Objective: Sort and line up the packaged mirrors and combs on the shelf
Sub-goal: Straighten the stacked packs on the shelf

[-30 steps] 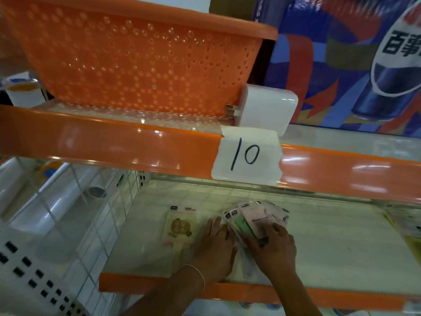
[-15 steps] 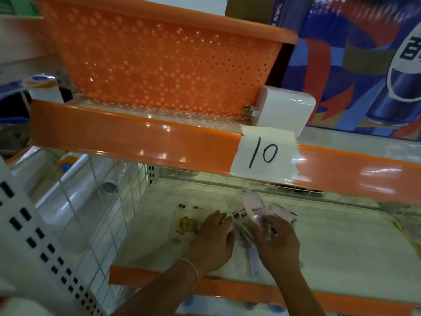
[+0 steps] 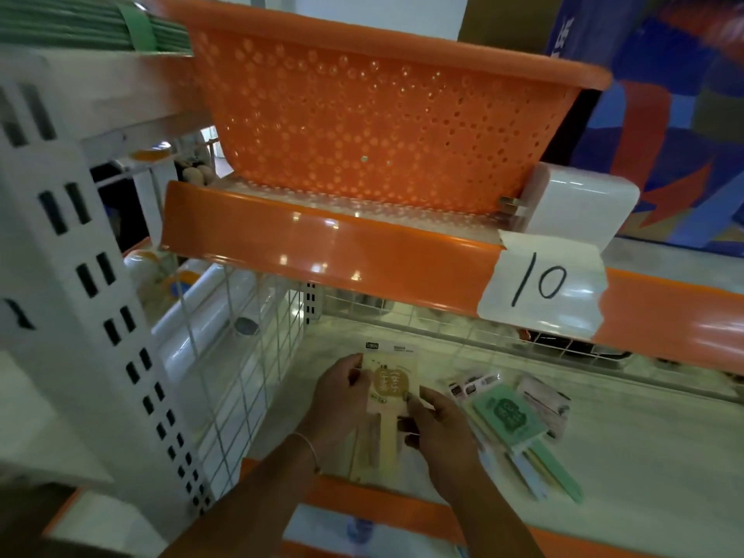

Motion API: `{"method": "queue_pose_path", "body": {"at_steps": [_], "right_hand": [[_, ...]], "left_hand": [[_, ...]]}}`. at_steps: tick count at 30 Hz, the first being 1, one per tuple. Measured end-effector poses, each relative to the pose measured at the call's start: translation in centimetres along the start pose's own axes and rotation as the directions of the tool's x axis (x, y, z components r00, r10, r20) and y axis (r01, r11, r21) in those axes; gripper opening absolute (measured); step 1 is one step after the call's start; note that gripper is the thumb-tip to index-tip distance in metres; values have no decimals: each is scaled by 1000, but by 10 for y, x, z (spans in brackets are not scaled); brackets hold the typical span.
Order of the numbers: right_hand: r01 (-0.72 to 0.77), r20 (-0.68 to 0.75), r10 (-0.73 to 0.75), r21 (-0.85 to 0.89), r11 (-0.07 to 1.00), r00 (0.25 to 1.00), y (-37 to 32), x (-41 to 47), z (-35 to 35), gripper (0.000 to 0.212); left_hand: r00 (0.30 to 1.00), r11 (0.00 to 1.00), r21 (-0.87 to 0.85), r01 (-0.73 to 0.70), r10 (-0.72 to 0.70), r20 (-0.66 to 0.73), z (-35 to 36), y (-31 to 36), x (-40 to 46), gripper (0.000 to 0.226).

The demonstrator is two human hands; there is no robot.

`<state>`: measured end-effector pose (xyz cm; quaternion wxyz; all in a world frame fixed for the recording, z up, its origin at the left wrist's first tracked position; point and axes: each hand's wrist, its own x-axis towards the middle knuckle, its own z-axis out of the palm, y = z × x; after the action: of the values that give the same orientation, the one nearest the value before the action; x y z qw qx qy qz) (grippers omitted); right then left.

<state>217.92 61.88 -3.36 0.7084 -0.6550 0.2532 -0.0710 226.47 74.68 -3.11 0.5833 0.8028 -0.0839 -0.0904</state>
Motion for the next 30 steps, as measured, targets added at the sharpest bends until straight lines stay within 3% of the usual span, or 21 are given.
{"method": "queue_pose_path", "body": {"at_steps": [6, 8, 10, 13, 15, 17, 21, 26, 30], "right_hand": [[11, -74, -25, -189, 982, 997, 12, 17, 8, 10], [1, -119, -39, -303, 953, 992, 20, 27, 11, 26], [14, -136, -85, -452, 892, 987, 24, 31, 14, 35], [86, -84, -185, -652, 753, 979, 20, 28, 17, 9], [153, -30, -265, -754, 639, 964, 26, 29, 14, 23], [186, -3, -301, -782, 596, 954, 37, 32, 10, 32], [215, 10, -319, -760, 613, 948, 53, 30, 3, 25], [335, 83, -425, -756, 563, 901, 55, 24, -4, 16], [361, 111, -430, -745, 561, 896, 54, 23, -4, 23]], "left_hand": [[1000, 957, 288, -15, 21, -18, -13, -15, 14, 35], [998, 934, 350, -64, 69, -3, -13, -20, 16, 19], [992, 898, 423, -120, 123, 19, -14, -28, 16, 3], [970, 817, 535, -214, 241, 19, -16, -46, 15, 11], [951, 761, 598, -249, 310, 1, -18, -58, 11, 11], [924, 725, 624, -292, 382, -11, -18, -68, 6, 11], [910, 706, 629, -325, 415, 4, -19, -76, 5, 40], [915, 723, 607, -330, 403, 16, -19, -78, 7, 40], [917, 729, 597, -334, 398, 26, -21, -78, 6, 43]]}}
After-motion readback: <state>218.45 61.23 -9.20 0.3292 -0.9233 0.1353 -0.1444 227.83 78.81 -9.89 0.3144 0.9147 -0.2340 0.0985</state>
